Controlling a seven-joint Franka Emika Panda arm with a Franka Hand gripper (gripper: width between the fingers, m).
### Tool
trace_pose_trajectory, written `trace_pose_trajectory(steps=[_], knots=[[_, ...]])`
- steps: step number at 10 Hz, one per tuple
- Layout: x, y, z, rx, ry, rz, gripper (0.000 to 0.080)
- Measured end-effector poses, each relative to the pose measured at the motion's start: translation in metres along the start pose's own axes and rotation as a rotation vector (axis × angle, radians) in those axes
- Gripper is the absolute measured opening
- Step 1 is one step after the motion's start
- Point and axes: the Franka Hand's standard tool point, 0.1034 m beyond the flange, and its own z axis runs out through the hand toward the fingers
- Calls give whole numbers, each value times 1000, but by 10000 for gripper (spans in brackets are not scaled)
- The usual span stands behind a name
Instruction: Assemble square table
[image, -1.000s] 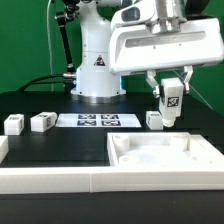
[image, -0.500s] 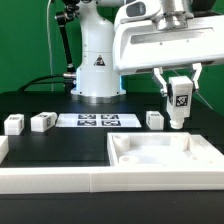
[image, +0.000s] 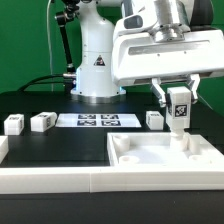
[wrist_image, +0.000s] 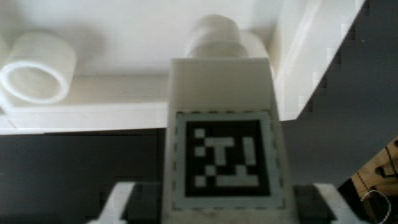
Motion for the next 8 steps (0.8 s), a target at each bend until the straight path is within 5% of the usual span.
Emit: trace_pose_trajectory(steps=[6,8], knots=[[-7,-3,8,6,-24,-15,290],[9,-9,13,17,-23,-17,290]])
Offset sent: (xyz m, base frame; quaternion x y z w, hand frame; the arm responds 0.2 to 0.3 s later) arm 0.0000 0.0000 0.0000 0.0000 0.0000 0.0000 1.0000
